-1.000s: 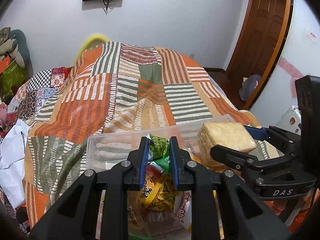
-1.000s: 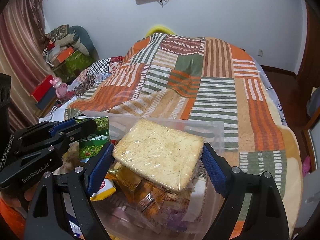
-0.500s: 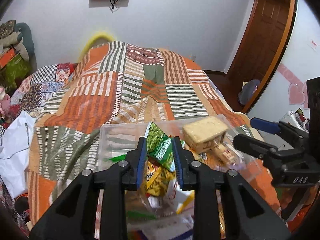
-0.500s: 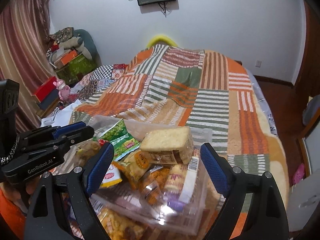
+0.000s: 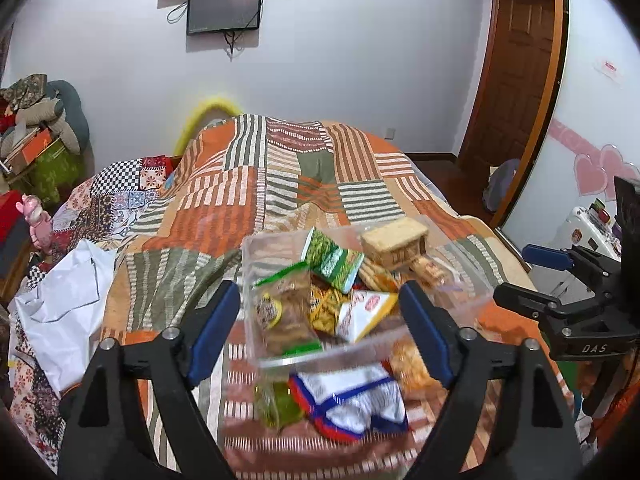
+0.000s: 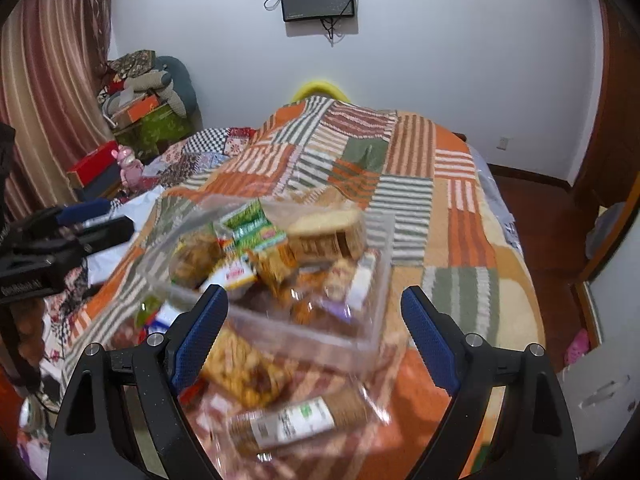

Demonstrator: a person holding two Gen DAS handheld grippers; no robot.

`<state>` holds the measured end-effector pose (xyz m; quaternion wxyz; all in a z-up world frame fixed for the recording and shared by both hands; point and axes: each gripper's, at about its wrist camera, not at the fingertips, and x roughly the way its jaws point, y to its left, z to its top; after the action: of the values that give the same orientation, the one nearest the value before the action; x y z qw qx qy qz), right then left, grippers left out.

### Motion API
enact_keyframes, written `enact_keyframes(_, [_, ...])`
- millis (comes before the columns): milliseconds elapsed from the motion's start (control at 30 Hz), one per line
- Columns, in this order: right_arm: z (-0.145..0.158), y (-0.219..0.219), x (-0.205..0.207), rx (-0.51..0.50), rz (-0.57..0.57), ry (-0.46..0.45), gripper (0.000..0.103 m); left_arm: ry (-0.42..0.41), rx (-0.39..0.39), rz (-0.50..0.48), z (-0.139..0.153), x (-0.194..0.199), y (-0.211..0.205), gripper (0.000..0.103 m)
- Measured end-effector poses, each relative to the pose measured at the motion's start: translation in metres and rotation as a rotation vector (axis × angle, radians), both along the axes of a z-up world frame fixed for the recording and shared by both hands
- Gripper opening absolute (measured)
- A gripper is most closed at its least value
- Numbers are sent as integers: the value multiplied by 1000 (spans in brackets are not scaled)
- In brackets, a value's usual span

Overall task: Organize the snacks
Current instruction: 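Open both tools over the box and reach toward the remaining snacks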

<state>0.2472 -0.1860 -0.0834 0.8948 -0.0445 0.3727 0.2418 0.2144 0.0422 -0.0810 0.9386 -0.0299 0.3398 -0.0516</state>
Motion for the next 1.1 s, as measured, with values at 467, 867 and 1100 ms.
enact_keyframes(467, [-52,-21,-30,3,-72,145,87,86,-55,42,-47,-37,5,85])
enact_keyframes(867, [-79,1,-26,-3,-64,201,89,179,-102,20,-79,-22,-8,85])
enact_keyframes(1100, [-84,-6,-30,-22,-1,204,88,219,-99,-23,-94,-12,-26,87])
